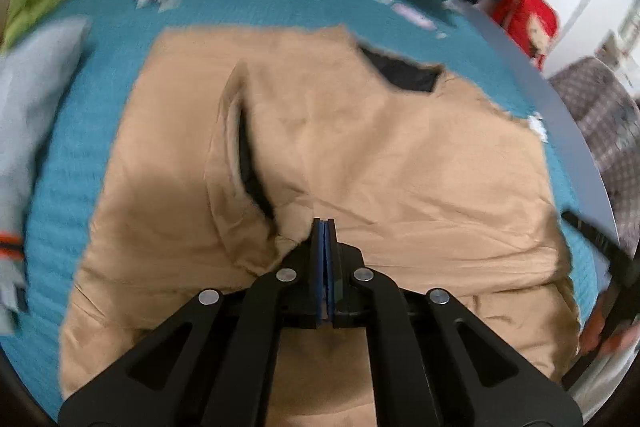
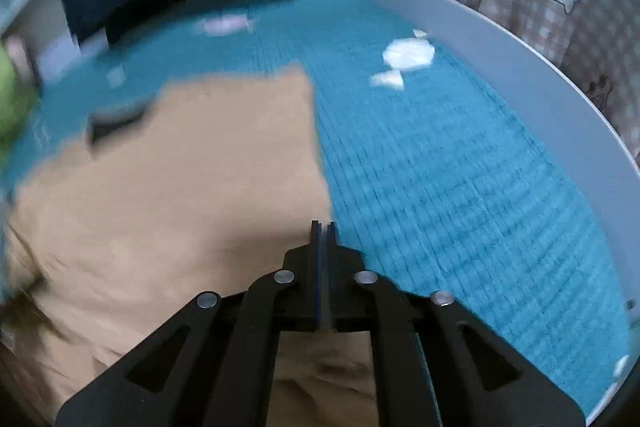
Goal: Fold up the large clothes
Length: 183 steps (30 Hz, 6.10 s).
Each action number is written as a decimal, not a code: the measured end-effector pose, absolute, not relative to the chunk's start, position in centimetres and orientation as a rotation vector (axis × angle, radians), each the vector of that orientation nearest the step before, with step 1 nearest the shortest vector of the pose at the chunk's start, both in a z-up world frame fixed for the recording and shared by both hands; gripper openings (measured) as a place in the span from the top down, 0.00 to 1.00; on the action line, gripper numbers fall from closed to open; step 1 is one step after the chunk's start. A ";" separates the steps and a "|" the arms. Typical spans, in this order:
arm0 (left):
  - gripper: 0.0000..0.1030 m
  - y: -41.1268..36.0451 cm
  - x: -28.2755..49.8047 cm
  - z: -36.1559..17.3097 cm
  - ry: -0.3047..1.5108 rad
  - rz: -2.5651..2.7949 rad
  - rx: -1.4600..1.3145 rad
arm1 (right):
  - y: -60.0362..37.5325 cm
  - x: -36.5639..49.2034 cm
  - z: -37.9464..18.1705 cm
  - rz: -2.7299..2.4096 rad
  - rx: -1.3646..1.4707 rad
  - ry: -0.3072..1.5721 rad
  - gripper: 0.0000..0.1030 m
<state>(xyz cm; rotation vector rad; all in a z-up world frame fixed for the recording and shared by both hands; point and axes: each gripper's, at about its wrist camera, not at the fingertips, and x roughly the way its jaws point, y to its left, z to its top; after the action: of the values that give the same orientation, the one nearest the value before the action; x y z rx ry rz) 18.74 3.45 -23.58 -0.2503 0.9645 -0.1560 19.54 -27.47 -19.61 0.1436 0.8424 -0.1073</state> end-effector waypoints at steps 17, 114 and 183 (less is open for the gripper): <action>0.98 5.7 25.1 -25.4 0.887 -0.105 -0.237 | -18.7 27.5 -23.7 0.148 0.068 0.923 1.00; 0.87 12.8 33.6 -21.1 1.192 0.096 -0.230 | -30.2 34.0 -20.3 -0.233 0.349 1.159 0.80; 0.82 12.2 18.3 -10.2 0.921 -0.115 -0.275 | -29.4 17.2 -8.1 -0.116 0.243 0.906 0.83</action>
<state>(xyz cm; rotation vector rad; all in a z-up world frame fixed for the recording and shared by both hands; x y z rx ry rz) 18.30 12.23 -10.17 -0.2751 0.9208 -0.1153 17.20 -29.42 -8.14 0.2434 0.9055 -0.1163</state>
